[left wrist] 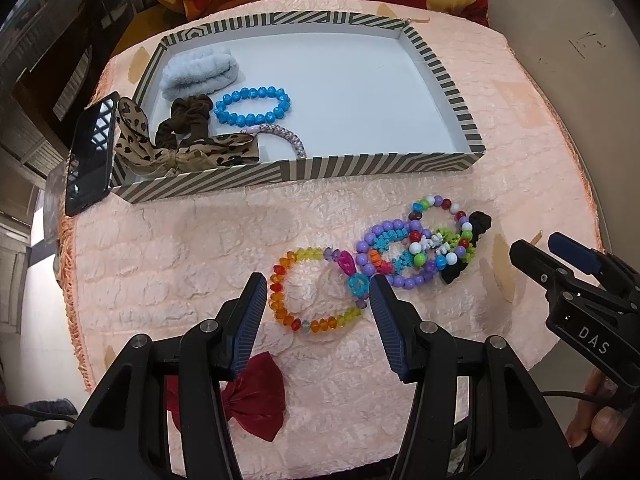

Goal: Organize jewelry

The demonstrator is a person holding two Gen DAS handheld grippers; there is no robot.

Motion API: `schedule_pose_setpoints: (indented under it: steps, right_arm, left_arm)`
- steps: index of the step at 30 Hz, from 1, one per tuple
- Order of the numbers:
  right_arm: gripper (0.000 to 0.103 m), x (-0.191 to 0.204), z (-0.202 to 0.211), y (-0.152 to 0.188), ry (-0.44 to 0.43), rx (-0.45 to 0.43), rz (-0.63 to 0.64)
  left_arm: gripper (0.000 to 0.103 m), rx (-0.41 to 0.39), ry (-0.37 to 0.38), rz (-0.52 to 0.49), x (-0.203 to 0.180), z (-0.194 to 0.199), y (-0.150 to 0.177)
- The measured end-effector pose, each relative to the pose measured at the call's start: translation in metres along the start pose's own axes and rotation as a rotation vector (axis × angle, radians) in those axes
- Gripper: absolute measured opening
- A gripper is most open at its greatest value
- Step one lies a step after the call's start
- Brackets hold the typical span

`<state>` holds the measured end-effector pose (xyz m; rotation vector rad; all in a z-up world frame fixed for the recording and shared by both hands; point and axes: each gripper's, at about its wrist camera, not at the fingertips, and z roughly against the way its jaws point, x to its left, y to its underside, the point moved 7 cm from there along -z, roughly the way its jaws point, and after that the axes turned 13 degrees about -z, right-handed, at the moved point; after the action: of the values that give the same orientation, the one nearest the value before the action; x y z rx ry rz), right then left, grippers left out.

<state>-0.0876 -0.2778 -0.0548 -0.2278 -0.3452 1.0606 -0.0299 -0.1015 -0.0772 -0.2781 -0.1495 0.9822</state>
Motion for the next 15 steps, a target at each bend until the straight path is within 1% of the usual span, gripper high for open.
schedule_pose_setpoints:
  steps: [10,15]
  right_arm:
    - [0.063,-0.003,-0.001,0.000,0.001,0.007,-0.001]
    - [0.063,-0.007,-0.005,0.000,-0.005,0.023,-0.002]
  left_arm:
    - [0.053,0.003,0.014,0.012,0.000,0.000,0.001]
    - [0.053,0.004,0.012,0.039,0.013,0.003,0.003]
